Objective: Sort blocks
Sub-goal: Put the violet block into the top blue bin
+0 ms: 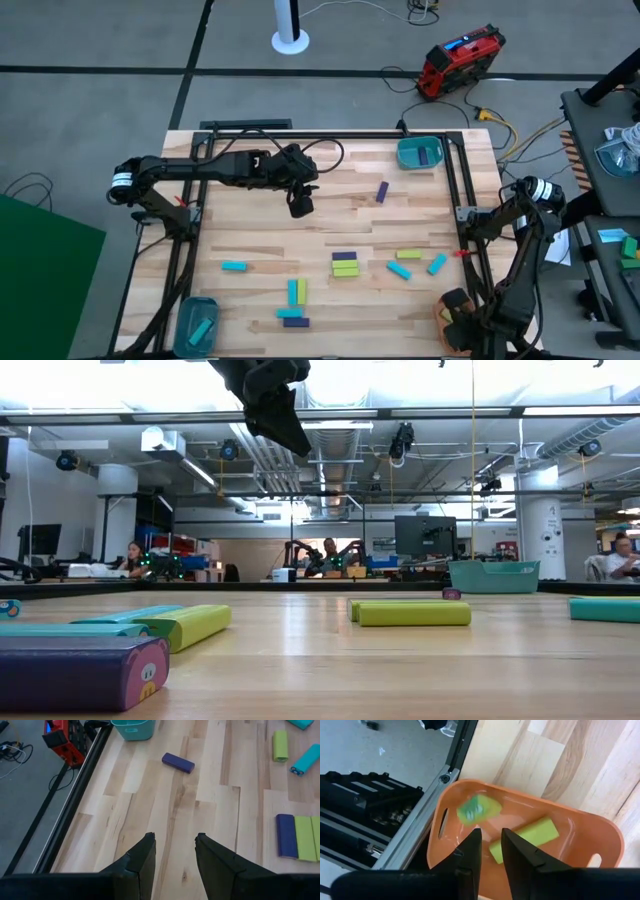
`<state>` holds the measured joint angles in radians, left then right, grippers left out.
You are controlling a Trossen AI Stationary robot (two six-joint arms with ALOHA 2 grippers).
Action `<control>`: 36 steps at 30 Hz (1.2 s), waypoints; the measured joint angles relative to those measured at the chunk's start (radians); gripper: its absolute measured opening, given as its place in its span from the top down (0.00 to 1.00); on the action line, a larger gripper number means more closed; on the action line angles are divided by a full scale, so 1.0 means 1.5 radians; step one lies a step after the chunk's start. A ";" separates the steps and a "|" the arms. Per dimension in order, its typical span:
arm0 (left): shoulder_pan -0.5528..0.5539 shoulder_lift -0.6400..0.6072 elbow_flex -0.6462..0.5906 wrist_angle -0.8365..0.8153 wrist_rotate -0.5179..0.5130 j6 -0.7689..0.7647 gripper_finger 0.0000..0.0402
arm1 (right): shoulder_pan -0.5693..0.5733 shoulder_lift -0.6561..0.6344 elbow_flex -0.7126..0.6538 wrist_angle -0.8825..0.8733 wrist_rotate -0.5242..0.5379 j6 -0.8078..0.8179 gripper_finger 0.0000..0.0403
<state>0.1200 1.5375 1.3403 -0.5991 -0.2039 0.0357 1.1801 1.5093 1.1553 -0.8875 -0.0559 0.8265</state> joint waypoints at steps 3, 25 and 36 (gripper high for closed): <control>0.000 0.000 0.000 0.000 0.000 0.000 0.71 | 0.000 0.000 0.000 0.000 0.000 0.000 0.85; 0.000 0.000 0.000 0.000 0.000 0.002 0.71 | -0.004 -0.005 0.086 0.056 0.005 0.136 0.98; 0.001 0.000 0.000 0.000 0.000 0.003 0.71 | -0.034 0.045 0.080 0.054 0.004 0.136 0.98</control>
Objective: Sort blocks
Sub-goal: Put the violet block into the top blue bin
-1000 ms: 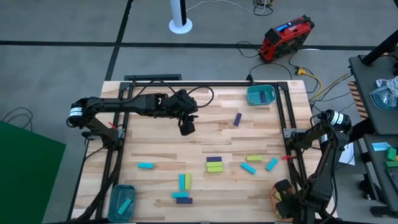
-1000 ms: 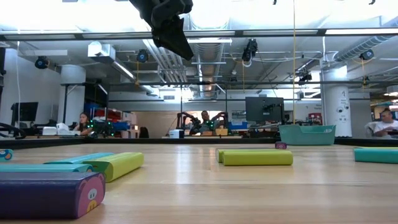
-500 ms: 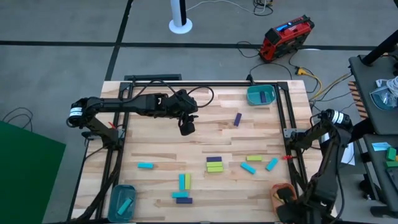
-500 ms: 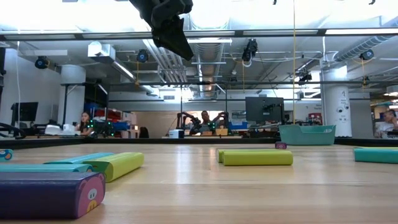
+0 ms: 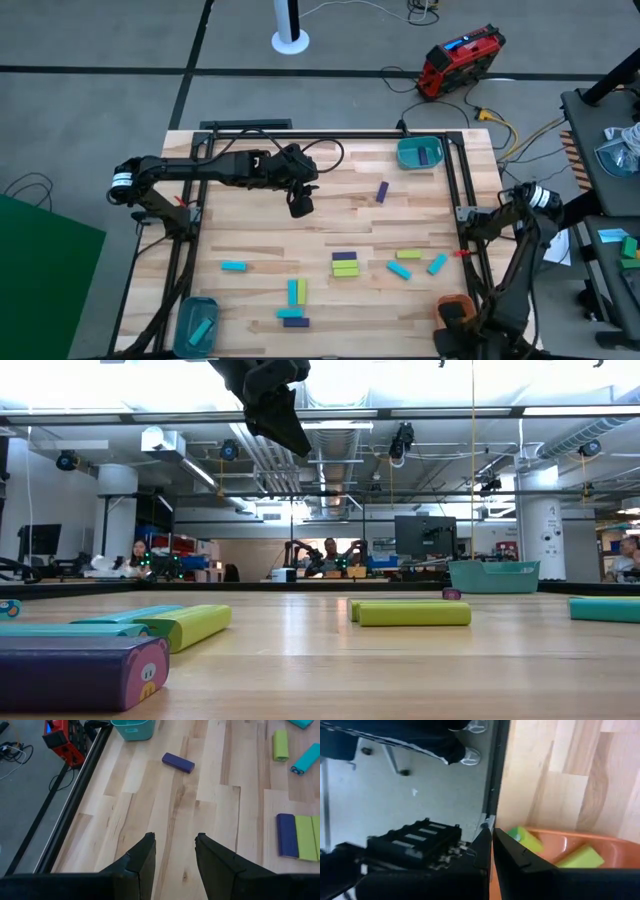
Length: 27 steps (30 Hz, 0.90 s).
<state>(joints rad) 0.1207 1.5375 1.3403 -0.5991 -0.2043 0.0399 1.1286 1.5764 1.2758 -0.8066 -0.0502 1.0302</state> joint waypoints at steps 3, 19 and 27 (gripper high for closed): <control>0.000 0.000 0.000 0.000 0.000 0.000 0.71 | -0.011 0.016 0.000 -0.015 -0.002 0.005 0.98; -0.001 -0.009 0.000 -0.200 0.003 -0.088 0.71 | -0.257 -0.036 0.000 -0.275 0.109 -0.177 0.98; -0.003 -0.012 0.021 -0.304 0.025 -0.138 0.71 | -0.475 -0.042 -0.007 -0.262 0.180 -0.344 0.98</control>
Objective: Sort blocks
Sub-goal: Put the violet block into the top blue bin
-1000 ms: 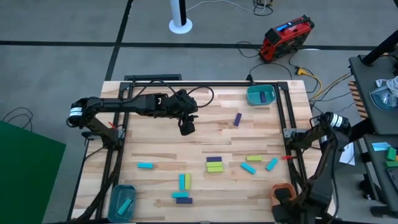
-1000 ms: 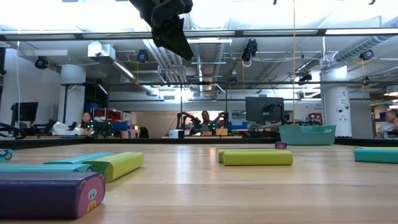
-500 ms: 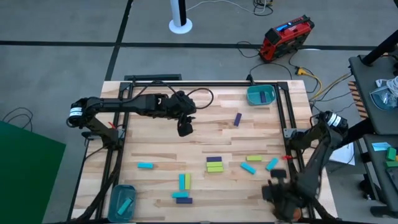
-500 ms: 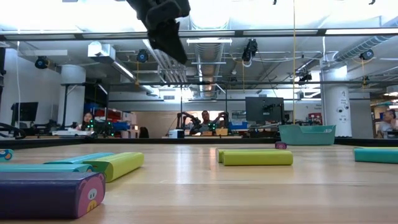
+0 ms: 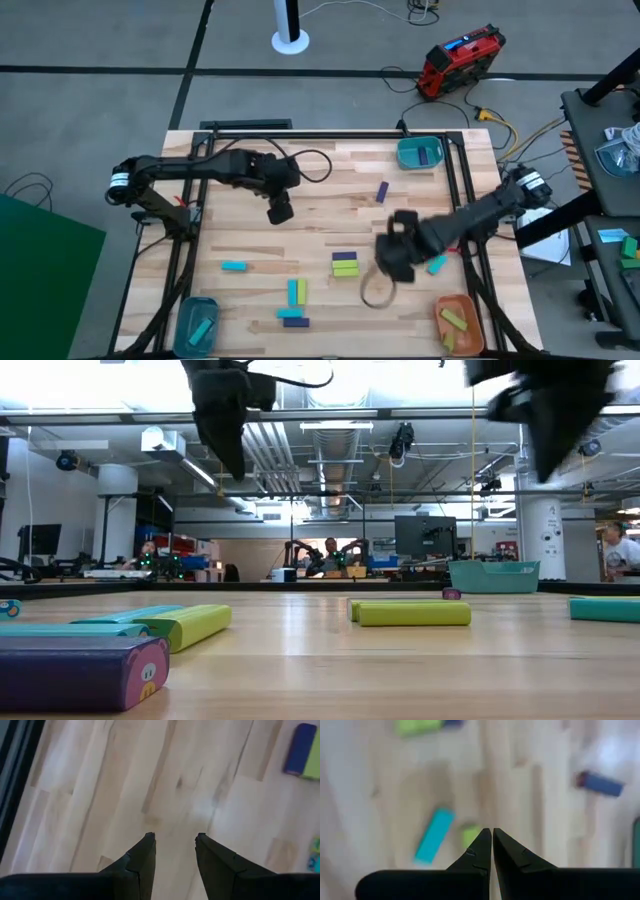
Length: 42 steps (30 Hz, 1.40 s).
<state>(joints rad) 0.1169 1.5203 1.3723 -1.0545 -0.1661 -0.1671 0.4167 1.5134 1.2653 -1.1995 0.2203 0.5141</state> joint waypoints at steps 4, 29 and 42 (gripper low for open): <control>0.000 -0.001 0.036 -0.031 0.002 -0.002 0.71 | -0.095 -0.007 0.000 0.056 0.005 -0.034 0.98; 0.001 -0.058 0.113 -0.056 -0.081 -0.075 0.77 | -0.558 0.003 -0.008 0.089 -0.083 0.269 0.84; 0.002 -0.058 0.113 -0.052 -0.153 -0.082 0.77 | -0.575 0.075 -0.069 0.184 -0.123 0.278 0.43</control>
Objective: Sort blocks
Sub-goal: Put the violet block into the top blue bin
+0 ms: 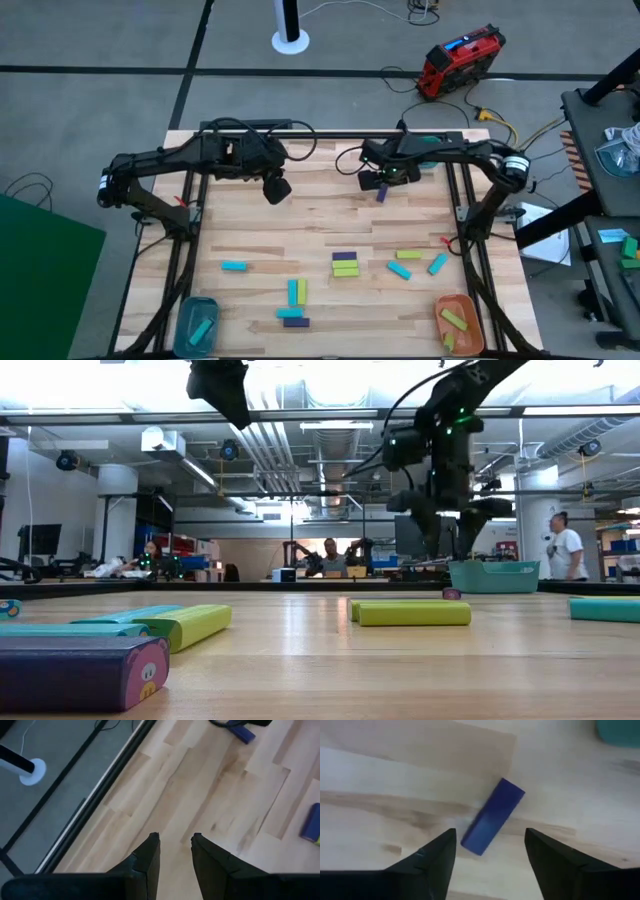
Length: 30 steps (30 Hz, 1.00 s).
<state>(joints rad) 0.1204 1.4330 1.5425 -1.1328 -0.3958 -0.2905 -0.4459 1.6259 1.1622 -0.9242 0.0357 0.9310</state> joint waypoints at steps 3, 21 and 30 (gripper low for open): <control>0.000 0.000 0.000 -0.001 -0.007 -0.003 0.77 | -0.001 0.023 -0.005 -0.001 0.004 0.001 0.40; 0.001 -0.072 0.000 -0.071 -0.098 -0.068 0.77 | 0.002 0.109 -0.048 0.059 -0.014 -0.044 0.57; 0.001 -0.115 0.000 -0.059 -0.150 -0.075 0.77 | 0.002 0.109 -0.043 0.062 -0.013 -0.075 0.77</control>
<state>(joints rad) 0.1219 1.2608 1.5425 -1.2209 -0.6201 -0.4029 -0.4431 1.7889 1.0975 -0.8307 0.0158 0.8179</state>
